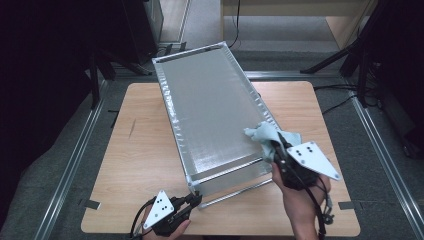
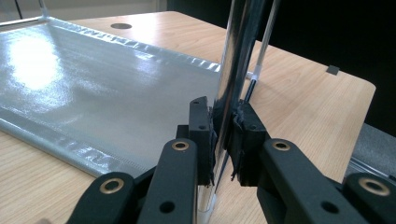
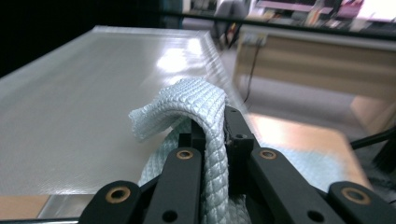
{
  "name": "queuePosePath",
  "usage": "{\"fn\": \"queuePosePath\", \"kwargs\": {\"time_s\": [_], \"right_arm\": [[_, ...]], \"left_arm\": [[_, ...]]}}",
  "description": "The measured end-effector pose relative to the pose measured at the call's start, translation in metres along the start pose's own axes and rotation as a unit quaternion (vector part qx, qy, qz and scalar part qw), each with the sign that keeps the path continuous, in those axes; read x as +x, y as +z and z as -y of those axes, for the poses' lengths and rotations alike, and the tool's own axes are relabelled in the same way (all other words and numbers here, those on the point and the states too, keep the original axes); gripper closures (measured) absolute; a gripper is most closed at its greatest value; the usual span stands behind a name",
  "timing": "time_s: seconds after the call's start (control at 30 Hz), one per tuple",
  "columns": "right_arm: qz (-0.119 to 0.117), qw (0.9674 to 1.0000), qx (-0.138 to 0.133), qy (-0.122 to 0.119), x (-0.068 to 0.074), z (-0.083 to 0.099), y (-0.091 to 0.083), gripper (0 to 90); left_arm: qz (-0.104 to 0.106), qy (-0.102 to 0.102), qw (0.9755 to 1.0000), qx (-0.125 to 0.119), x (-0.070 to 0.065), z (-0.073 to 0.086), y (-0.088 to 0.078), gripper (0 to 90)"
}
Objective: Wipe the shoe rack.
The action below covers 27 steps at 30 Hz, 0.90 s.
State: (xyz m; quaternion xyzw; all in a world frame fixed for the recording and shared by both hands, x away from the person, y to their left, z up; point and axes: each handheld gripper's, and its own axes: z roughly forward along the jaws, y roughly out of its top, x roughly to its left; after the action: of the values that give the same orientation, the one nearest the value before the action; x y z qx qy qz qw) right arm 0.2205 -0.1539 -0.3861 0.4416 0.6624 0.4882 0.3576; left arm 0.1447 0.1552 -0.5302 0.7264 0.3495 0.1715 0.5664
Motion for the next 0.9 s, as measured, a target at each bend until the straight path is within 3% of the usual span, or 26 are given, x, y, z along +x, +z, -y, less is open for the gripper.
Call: {"fn": "queuePosePath", "kwargs": {"time_s": [0.1,0.27,0.47,0.57,0.7,0.77,0.9], "right_arm": [[-0.026,0.9995,0.020,0.001,0.017,0.008,0.010,85.1],[-0.068,0.9971,0.026,-0.023,0.057,0.014,0.017,85.1],[-0.130,0.9906,0.023,-0.034,0.100,0.016,0.015,85.3],[-0.145,0.9883,0.023,-0.041,0.110,0.016,0.013,85.4],[-0.147,0.9881,0.021,-0.040,0.102,0.016,0.014,85.3],[-0.131,0.9904,0.022,-0.038,0.094,0.015,0.013,85.3],[-0.097,0.9949,0.021,-0.017,0.064,0.016,0.012,85.3]], "left_arm": [[0.004,-0.003,1.0000,0.001,0.001,0.000,0.000,80.5],[0.003,-0.003,1.0000,0.001,0.001,0.000,0.000,80.4],[0.006,-0.008,1.0000,0.000,0.001,0.000,0.000,80.3],[0.005,-0.007,1.0000,-0.001,0.001,0.000,0.001,80.3],[0.008,-0.002,1.0000,0.002,0.002,0.000,0.000,80.4],[0.007,-0.001,1.0000,0.002,0.002,0.000,0.000,80.4],[0.005,0.002,1.0000,0.002,0.001,0.000,0.000,80.4]]}}
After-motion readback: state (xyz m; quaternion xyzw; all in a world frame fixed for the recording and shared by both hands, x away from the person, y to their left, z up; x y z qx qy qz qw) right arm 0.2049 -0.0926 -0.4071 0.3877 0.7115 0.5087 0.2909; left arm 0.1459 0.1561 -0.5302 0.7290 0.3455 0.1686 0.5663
